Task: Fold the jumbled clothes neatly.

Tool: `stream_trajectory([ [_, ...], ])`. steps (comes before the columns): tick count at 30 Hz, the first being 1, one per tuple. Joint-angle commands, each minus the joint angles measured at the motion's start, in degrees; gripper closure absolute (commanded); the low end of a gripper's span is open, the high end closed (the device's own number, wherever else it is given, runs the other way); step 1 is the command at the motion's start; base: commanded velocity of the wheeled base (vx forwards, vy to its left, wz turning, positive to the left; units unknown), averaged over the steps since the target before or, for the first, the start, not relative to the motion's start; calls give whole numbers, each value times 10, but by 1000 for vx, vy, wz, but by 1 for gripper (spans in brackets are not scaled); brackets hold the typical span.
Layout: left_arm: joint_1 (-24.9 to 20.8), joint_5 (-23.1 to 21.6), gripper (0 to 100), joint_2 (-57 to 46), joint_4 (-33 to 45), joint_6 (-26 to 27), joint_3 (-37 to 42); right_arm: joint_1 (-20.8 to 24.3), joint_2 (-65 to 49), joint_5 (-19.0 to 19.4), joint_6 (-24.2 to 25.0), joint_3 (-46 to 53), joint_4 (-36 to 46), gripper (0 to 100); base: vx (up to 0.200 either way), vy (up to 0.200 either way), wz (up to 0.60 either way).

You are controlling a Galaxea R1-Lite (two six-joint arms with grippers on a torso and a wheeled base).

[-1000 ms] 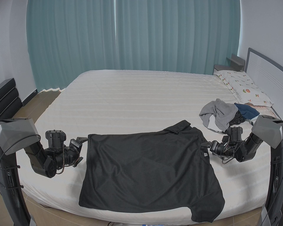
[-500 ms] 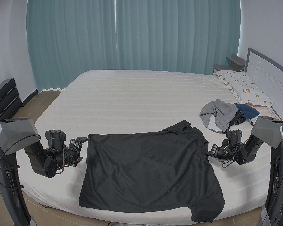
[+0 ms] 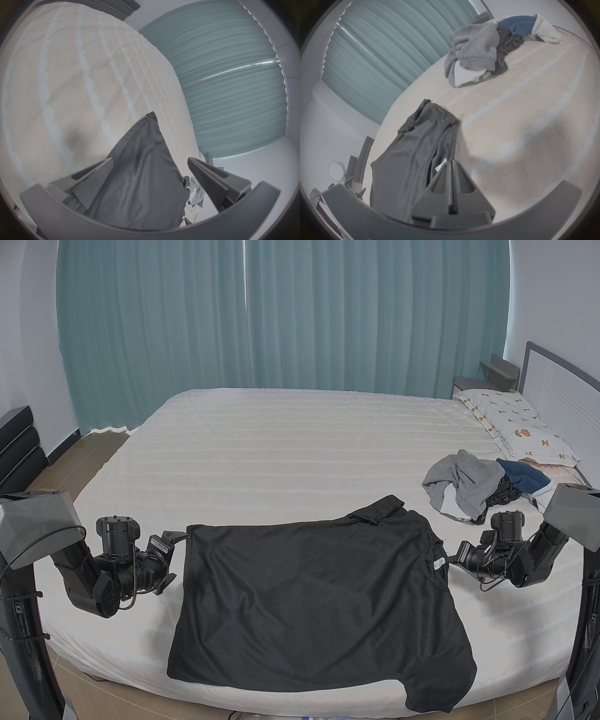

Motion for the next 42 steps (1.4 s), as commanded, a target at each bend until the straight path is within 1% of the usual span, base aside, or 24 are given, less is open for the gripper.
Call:
stream_trajectory([
  [1,0,0,0,1,0,0,0,-13,-29,-1,-8,3,4,100,0,0,0],
  [2,0,0,0,1,0,0,0,-15,-30,-1,-11,4,4,100,0,0,0],
  [5,0,0,0,1,0,0,0,-32,-34,-1,-56,12,4,100,0,0,0],
  [8,0,0,0,1,0,0,0,-41,-32,-1,-75,14,2,100,0,0,0],
  [16,0,0,0,1,0,0,0,-43,-31,-11,-82,8,0,100,0,0,0],
  [17,0,0,0,1,0,0,0,-44,-29,-13,-91,10,0,100,0,0,0],
  [20,0,0,0,1,0,0,0,-46,-29,-13,-93,20,-1,100,0,0,0],
  [26,0,-1,0,1,0,-1,1,-46,-34,-7,-83,28,-3,100,0,0,0],
  [27,0,-1,0,1,0,-1,1,-43,-38,-7,-74,32,-3,0,0,0,0],
  [28,0,-1,0,1,0,-1,1,-42,-38,-7,-74,32,-3,0,0,0,0],
  [31,0,-2,0,-1,0,-1,1,-31,-70,-4,-23,60,-3,0,0,0,0],
  [35,1,-2,0,-5,0,-2,8,-9,-119,-5,86,111,-6,0,0,0,0],
  [38,0,-6,0,-6,0,-1,23,-7,-162,-10,159,157,-28,0,0,0,0],
  [40,0,-6,0,-10,0,-1,34,-9,-182,-9,187,187,-45,0,0,0,0],
  [42,0,-8,0,-17,0,-2,41,-5,-186,-9,195,224,-61,0,0,0,0],
])
